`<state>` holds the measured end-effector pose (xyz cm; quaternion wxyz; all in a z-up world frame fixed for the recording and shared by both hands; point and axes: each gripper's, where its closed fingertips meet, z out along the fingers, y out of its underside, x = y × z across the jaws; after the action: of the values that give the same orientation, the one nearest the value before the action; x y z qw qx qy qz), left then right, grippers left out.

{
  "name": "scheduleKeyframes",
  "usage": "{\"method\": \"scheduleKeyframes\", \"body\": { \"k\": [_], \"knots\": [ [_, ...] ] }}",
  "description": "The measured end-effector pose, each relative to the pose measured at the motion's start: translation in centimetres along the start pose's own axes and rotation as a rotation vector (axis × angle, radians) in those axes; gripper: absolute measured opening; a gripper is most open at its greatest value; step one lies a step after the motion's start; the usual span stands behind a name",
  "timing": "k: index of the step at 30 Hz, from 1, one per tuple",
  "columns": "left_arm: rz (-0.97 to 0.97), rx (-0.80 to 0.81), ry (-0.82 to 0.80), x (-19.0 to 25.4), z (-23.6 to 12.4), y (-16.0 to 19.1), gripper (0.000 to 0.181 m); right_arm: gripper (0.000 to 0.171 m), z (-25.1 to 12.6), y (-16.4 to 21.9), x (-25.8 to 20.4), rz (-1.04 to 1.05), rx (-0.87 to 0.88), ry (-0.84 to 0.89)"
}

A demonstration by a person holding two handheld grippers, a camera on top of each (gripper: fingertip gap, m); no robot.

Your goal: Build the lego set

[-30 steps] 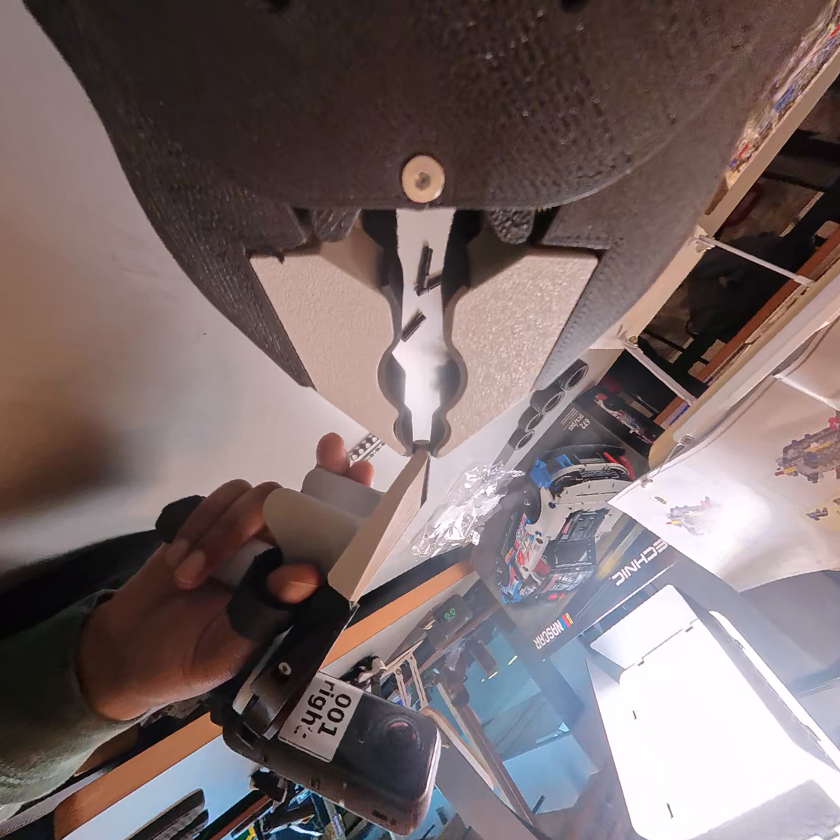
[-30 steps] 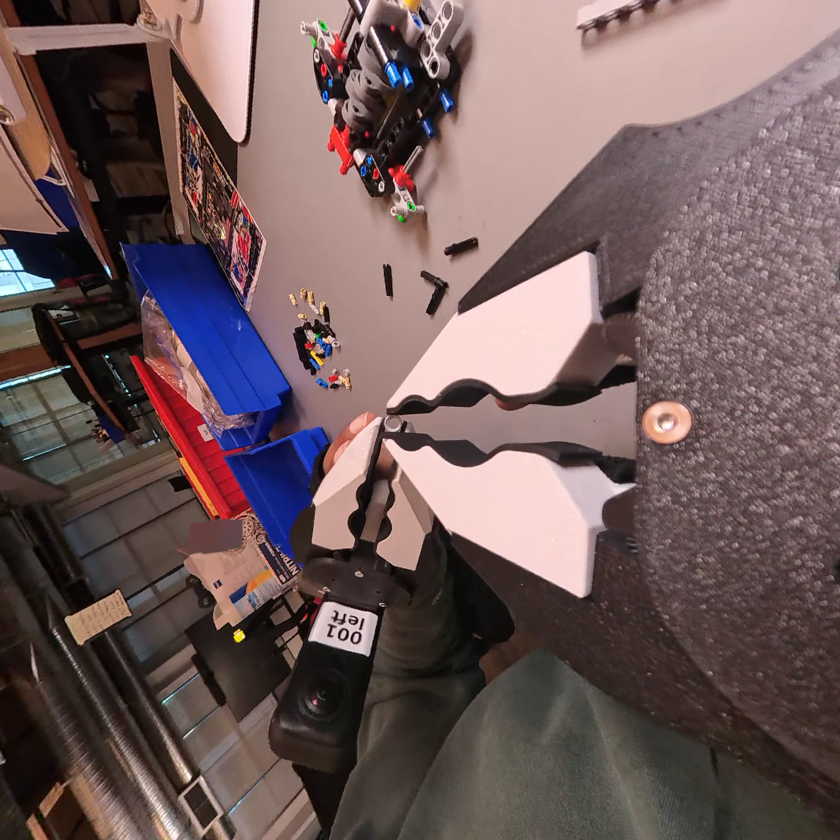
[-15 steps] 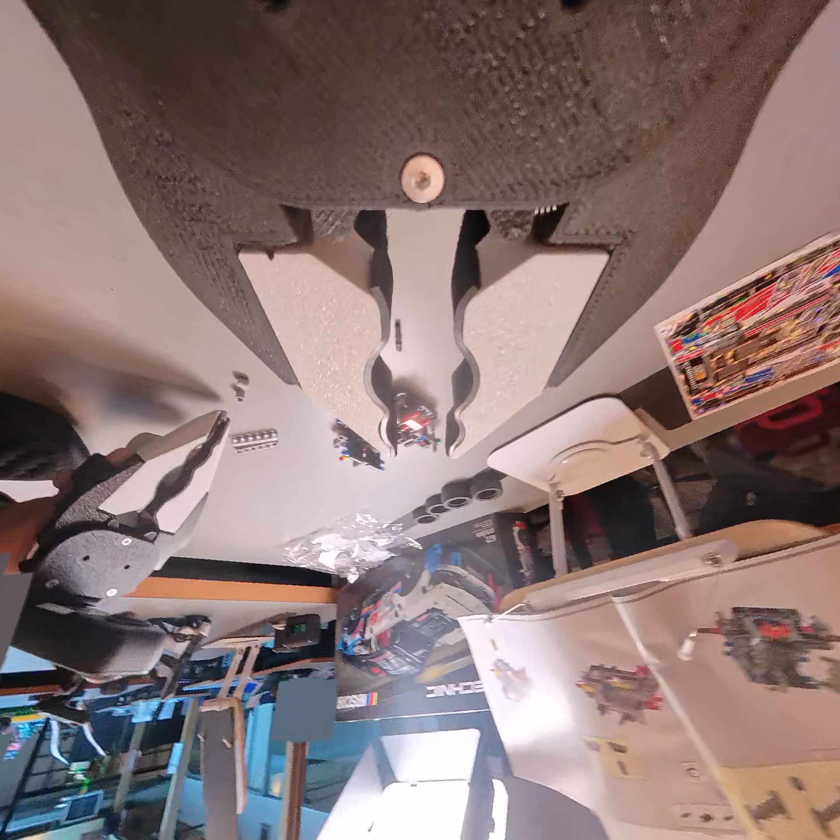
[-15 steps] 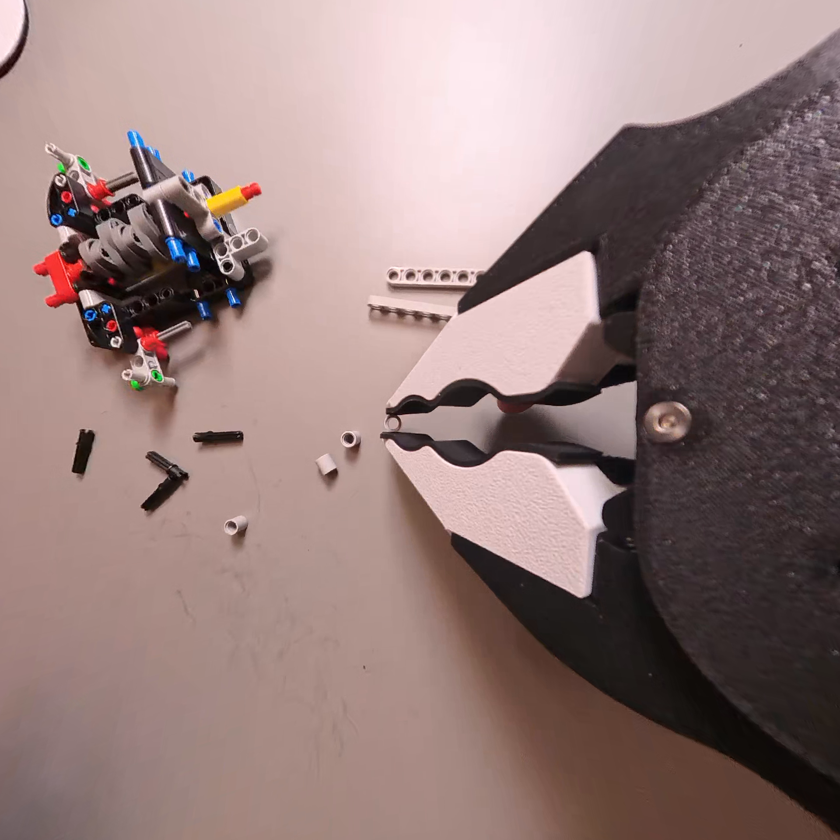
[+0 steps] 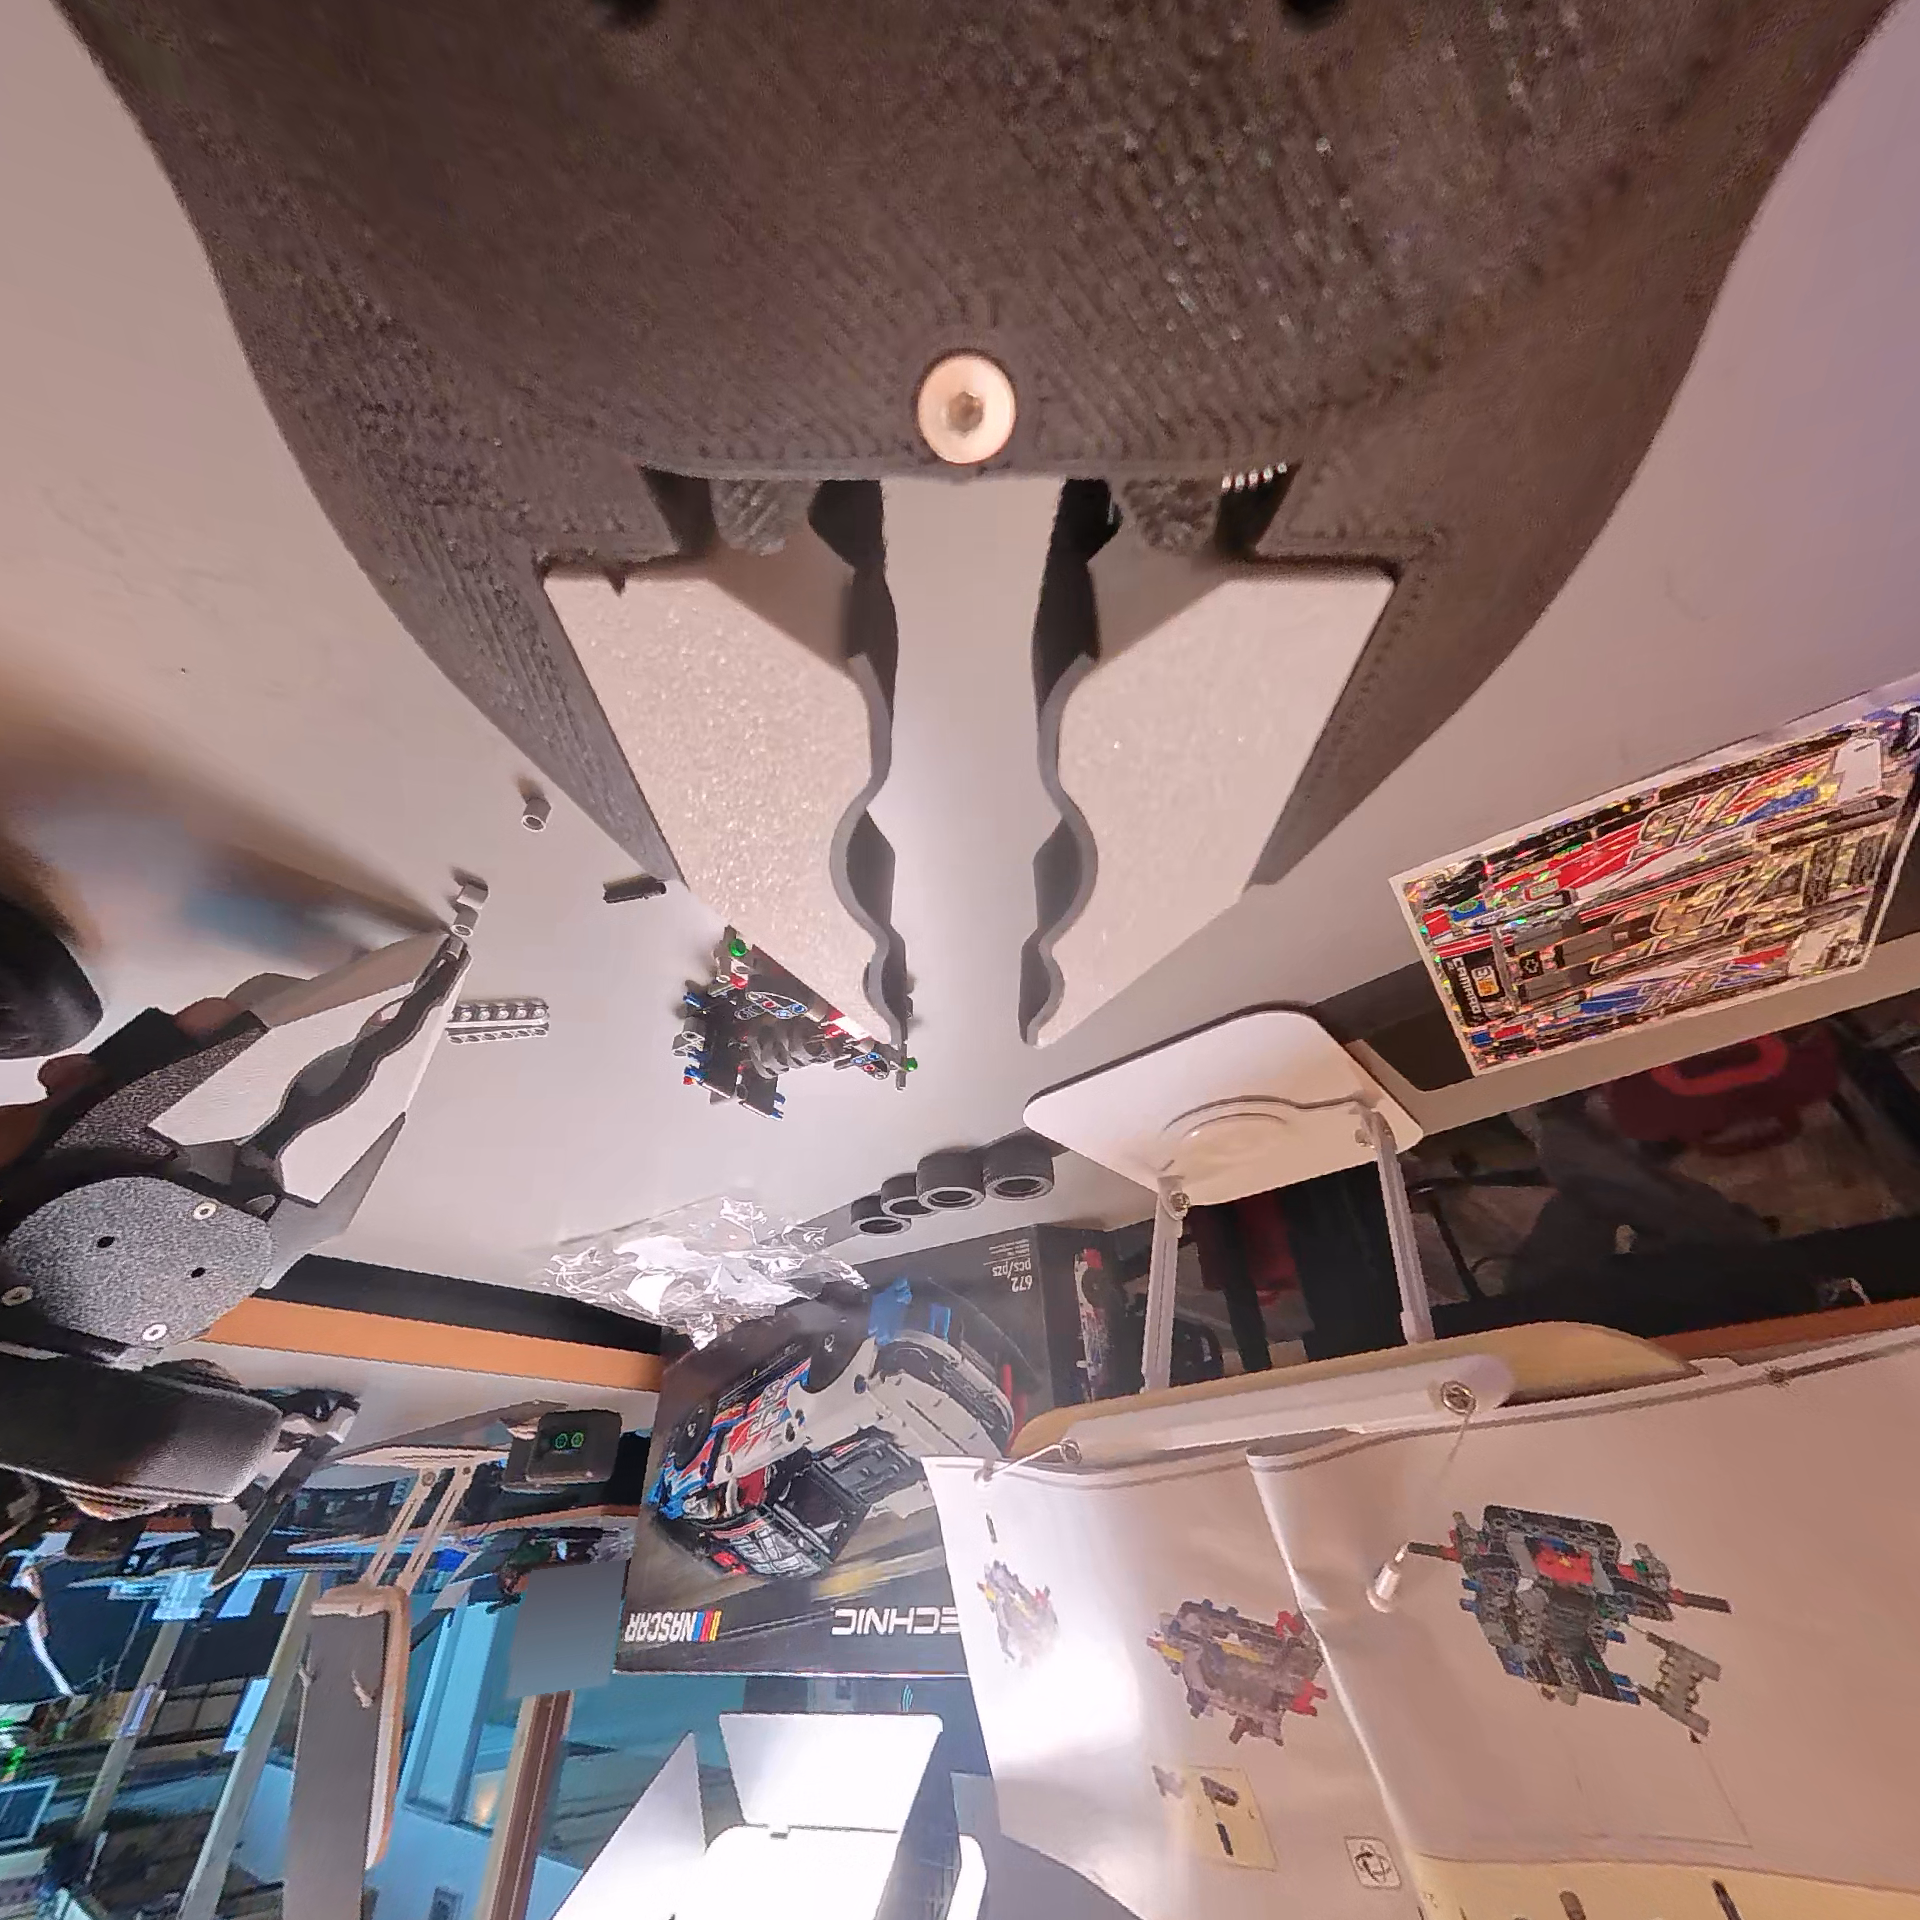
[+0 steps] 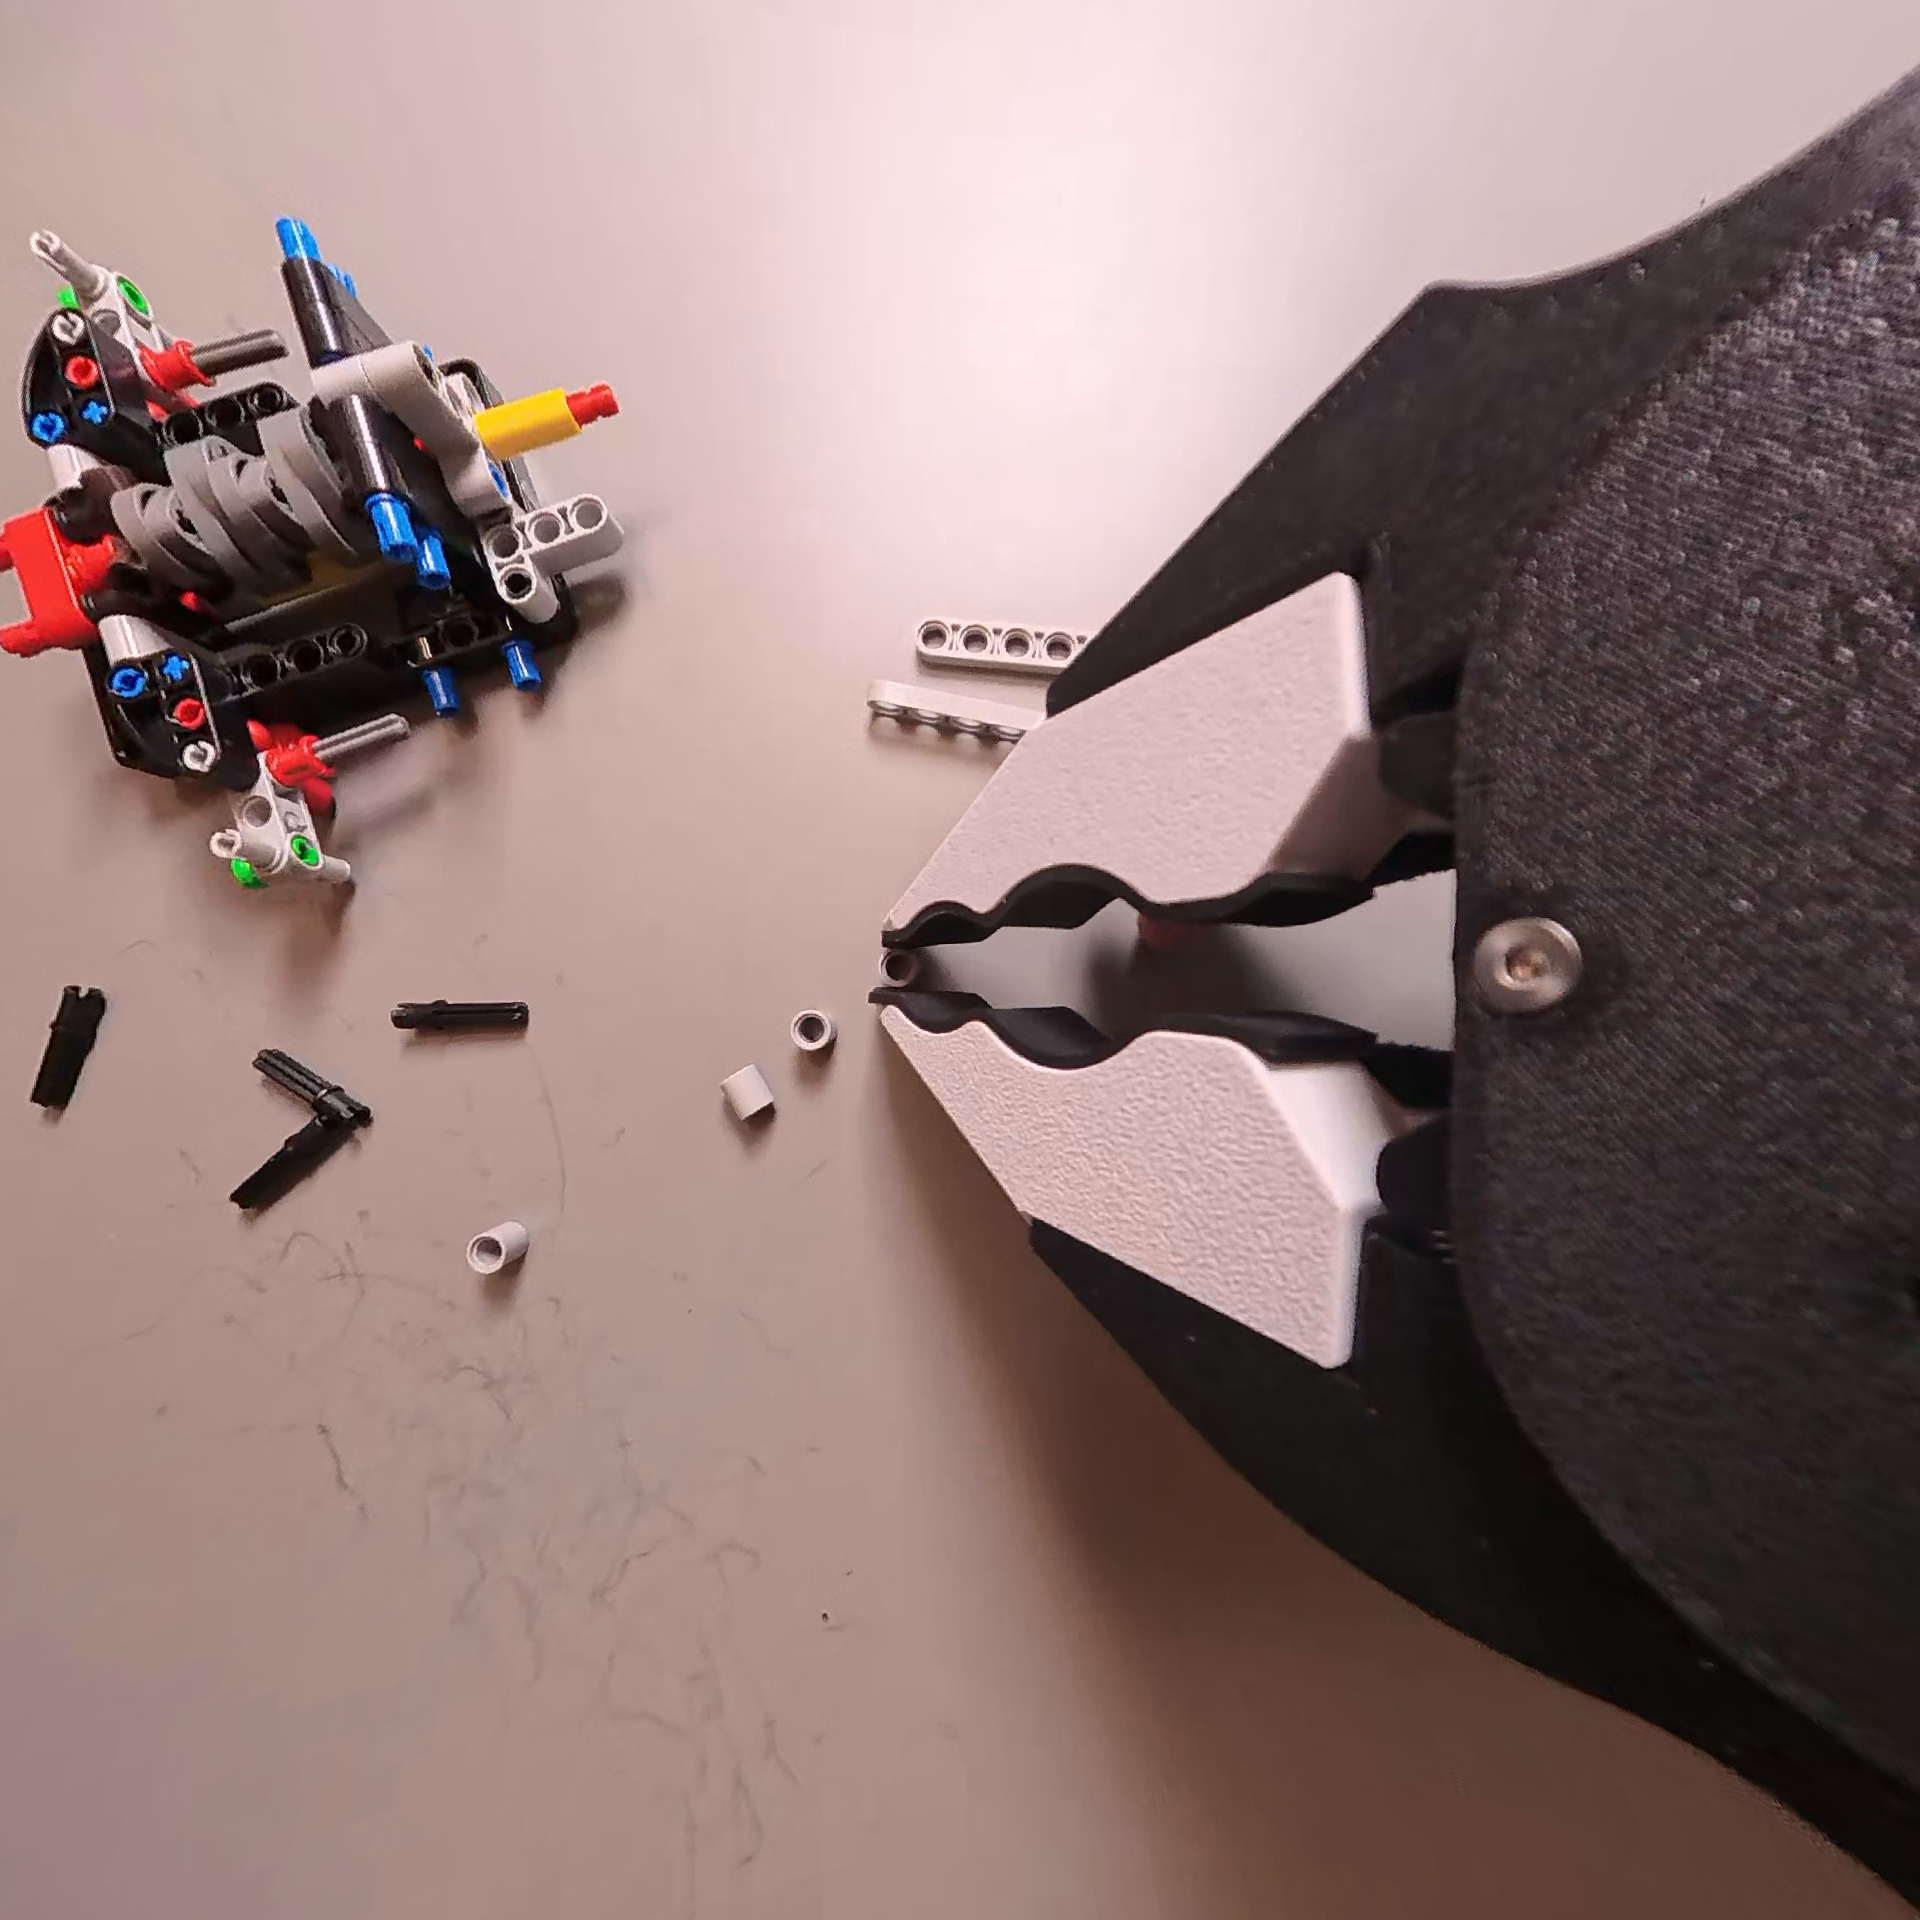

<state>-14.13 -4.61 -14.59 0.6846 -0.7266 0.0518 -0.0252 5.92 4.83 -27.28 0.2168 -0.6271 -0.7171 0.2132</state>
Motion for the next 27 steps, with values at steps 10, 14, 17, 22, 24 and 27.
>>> {"method": "scheduleKeyframes", "body": {
  "k": [10, 14, 17, 22, 24, 27],
  "knots": [
    [0.003, 0.001, -0.025, -0.4, -0.3, -0.1, 0.02, 0.011, -1.1, -0.9, 0.7, 0.037, 0.096, 0.022],
    [-0.018, -0.015, -0.038, -0.9, -0.5, 0.1, 0.02, 0.017, -3.3, -2.8, 1.7, 0.065, 0.265, 0.046],
    [-0.029, -0.017, -0.047, -1.4, -0.7, 0.2, 0.023, 0.025, -5.6, -4.6, 2.2, 0.064, 0.458, 0.045],
    [-0.038, -0.02, -0.08, -2.5, -1.3, 0.3, 0.025, 0.033, -8.1, -5.4, 2.7, 0.107, 0.68, 0.04],
    [-0.041, -0.026, -0.111, -3.4, -1.7, 0.3, 0.025, 0.034, -8.3, -5.0, 2.8, 0.118, 0.71, 0.048],
    [-0.018, -0.068, -0.199, -6.0, -2.7, 0.7, 0.02, 0.032, -8.3, -4.5, 2.6, 0.113, 0.725, 0.055]
  ]
}}
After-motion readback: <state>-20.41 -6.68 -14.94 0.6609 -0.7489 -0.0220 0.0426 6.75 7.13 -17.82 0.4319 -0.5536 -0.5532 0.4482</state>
